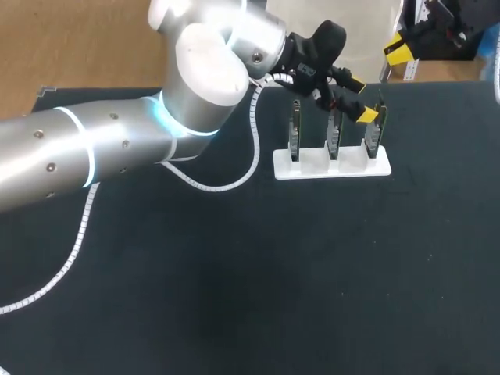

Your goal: Pick up the optical module with the left hand, and insert it into the network port with the right hand.

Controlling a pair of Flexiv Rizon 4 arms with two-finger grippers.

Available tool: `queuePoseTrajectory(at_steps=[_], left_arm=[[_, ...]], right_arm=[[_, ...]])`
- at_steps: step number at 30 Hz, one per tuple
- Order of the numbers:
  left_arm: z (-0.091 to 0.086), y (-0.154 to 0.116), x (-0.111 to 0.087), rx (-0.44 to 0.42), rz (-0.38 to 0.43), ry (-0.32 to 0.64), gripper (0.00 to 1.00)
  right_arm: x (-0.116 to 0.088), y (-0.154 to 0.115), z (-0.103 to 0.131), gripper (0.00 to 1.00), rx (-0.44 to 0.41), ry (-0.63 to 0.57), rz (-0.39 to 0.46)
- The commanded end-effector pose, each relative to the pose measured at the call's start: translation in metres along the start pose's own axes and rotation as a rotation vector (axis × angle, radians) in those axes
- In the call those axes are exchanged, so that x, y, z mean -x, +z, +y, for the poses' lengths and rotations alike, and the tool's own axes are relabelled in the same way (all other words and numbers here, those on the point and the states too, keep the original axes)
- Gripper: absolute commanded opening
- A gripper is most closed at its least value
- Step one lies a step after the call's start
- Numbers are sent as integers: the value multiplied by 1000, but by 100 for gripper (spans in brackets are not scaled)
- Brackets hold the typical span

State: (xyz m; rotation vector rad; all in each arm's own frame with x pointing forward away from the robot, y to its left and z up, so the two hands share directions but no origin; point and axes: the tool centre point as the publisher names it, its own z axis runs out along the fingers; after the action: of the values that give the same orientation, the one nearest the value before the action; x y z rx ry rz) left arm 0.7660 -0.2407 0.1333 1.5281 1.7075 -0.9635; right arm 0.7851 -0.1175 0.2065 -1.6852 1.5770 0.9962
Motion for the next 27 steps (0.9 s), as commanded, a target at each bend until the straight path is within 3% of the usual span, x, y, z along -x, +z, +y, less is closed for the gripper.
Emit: queuePoseTrajectory(at_steps=[1,11,27], left_arm=[[1,1,0,-2,3,-2,100],[1,1,1,-4,7,0,100],[1,1,1,-4,7,0,100]], right_arm=[[0,0,3,0,-5,-4,3],[0,0,5,0,-1,-5,10],[-14,13,9,0,5,-8,98]])
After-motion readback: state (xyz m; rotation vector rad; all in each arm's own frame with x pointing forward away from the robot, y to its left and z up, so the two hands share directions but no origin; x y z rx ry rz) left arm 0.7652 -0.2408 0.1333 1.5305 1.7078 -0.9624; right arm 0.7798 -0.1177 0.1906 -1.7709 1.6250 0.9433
